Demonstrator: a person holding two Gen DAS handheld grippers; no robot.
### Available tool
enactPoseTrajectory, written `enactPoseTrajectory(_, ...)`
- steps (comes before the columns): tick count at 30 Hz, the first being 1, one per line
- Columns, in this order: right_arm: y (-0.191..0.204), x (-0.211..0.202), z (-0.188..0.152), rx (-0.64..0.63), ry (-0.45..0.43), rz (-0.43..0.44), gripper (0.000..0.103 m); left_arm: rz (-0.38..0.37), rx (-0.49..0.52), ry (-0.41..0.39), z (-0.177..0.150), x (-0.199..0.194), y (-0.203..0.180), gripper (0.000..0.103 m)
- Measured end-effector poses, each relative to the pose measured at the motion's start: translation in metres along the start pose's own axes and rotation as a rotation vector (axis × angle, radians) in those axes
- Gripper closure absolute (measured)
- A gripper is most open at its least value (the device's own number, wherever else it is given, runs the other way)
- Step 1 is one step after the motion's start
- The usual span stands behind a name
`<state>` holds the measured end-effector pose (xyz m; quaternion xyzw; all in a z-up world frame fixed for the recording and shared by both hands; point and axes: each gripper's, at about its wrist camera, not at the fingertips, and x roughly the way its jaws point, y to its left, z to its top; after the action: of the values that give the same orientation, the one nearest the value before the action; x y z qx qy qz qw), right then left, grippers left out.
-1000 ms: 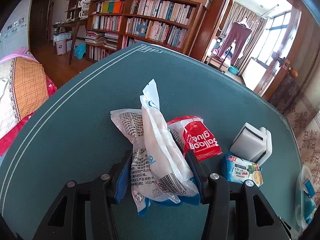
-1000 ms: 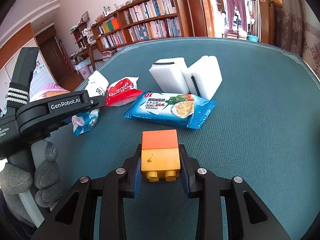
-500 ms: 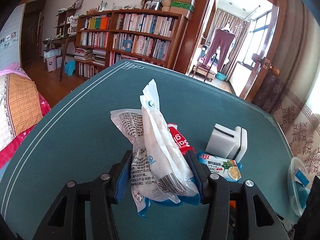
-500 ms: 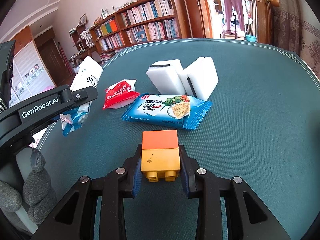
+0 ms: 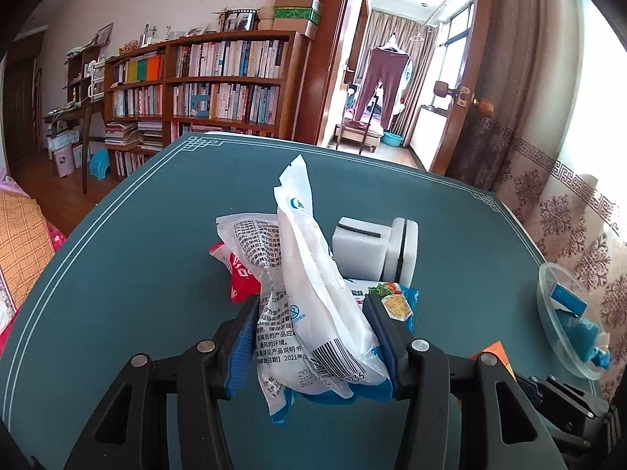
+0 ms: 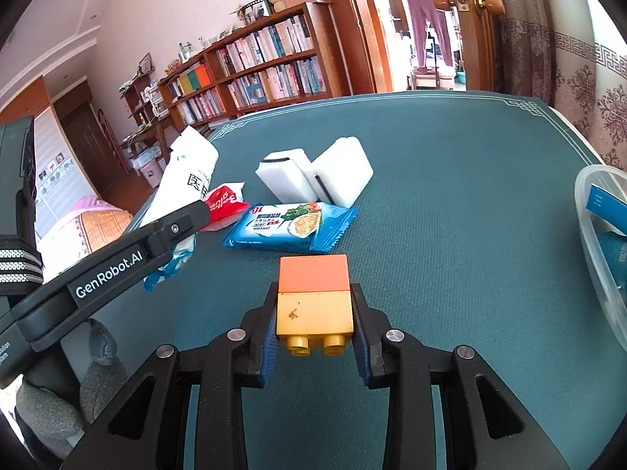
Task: Organize objects
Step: 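Grasp the white medicine bag with the left gripper while the right holds the block, then carry the block into the bowl with the right gripper and release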
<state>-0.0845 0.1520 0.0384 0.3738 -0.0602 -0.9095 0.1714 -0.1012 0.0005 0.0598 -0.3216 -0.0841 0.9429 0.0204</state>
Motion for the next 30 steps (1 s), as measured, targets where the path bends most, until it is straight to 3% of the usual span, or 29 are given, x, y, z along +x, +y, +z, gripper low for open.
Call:
enactPoseTrajectory(20, -0.076, -0.103, -0.008, 0.099, -0.139, -0.166, 0.07, 0.007, 0.115, -0.004, -0.013, 0.0, -0.031, 0.048)
enactPoseTrajectory(30, -0.138, -0.142, -0.012, 0.193, -0.189, -0.28, 0.07, -0.048, 0.189, 0.013, -0.025, -0.013, -0.066, 0.048)
